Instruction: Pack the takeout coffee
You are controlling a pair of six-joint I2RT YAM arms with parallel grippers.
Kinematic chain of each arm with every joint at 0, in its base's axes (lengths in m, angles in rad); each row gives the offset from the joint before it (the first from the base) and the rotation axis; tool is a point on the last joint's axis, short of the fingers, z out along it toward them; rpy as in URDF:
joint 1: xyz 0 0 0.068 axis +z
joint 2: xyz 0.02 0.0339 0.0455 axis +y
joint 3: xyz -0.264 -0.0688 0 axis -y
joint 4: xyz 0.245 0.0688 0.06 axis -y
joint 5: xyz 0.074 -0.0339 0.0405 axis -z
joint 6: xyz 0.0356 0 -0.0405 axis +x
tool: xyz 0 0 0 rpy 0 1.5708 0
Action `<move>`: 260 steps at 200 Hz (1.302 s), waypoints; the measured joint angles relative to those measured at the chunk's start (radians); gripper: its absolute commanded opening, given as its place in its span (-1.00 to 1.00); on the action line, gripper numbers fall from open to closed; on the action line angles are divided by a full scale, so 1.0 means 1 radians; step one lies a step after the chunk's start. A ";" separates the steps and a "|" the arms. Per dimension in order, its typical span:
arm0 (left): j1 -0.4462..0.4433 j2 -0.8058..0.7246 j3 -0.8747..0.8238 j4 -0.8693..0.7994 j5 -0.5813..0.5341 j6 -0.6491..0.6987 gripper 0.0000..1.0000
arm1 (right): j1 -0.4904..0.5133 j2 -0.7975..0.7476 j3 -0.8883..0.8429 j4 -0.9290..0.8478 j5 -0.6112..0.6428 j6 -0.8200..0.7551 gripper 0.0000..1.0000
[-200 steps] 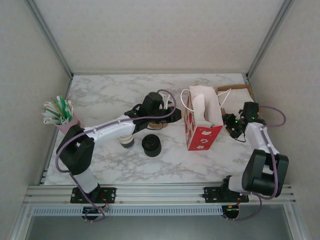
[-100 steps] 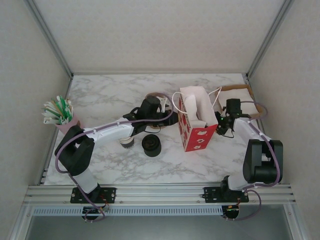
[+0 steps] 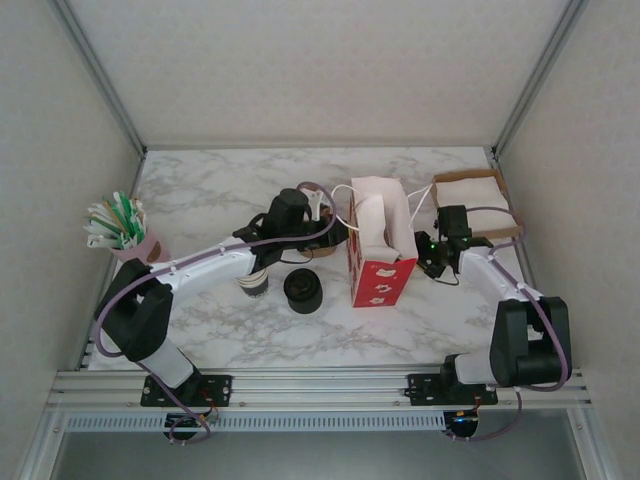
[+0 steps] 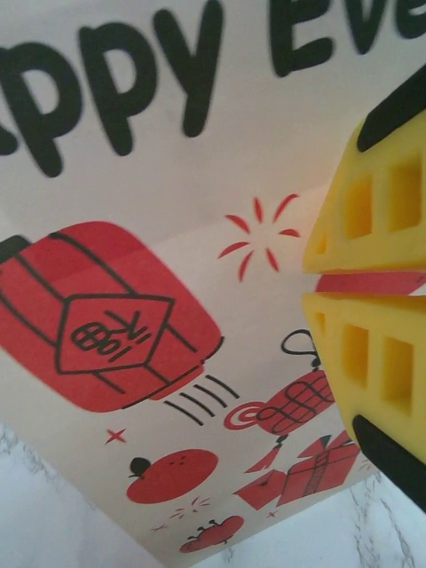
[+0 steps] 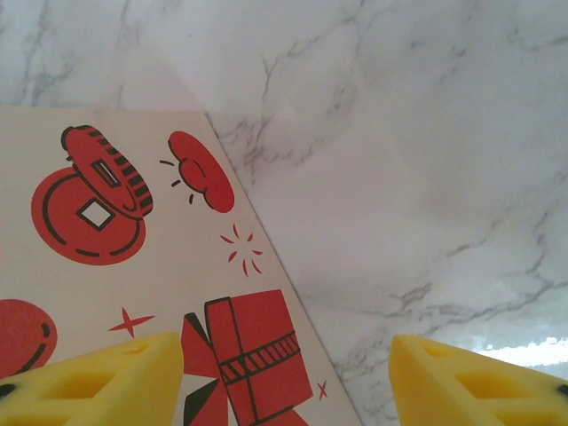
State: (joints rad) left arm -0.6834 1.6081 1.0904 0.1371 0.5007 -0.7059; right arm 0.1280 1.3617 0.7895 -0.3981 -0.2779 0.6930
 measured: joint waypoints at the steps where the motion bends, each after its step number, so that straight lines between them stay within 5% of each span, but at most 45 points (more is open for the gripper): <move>1: 0.000 0.000 0.000 0.000 0.000 0.000 -0.74 | 0.002 -0.002 -0.001 -0.001 0.001 0.000 0.26; 30: 0.007 -0.026 -0.014 -0.004 -0.003 -0.002 -0.66 | 0.013 -0.023 -0.008 -0.029 0.045 -0.004 0.29; 54: 0.021 -0.072 -0.029 -0.018 -0.012 -0.002 -0.39 | 0.013 -0.044 -0.007 -0.070 0.103 -0.026 0.38; 119: 0.149 -0.248 -0.037 -0.116 -0.089 0.066 0.98 | -0.020 -0.118 0.070 -0.192 0.260 -0.118 0.97; 193: 0.448 -0.388 -0.108 -0.195 -0.235 0.136 0.99 | -0.080 -0.191 0.067 -0.143 0.386 -0.227 0.97; 260: 0.693 -0.433 -0.384 -0.127 -0.412 0.187 0.99 | -0.083 -0.317 -0.158 0.192 0.443 -0.388 0.98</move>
State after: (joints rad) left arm 0.0097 1.1748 0.7063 0.0097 0.0891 -0.5186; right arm 0.0452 1.0443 0.6315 -0.2066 0.1654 0.3054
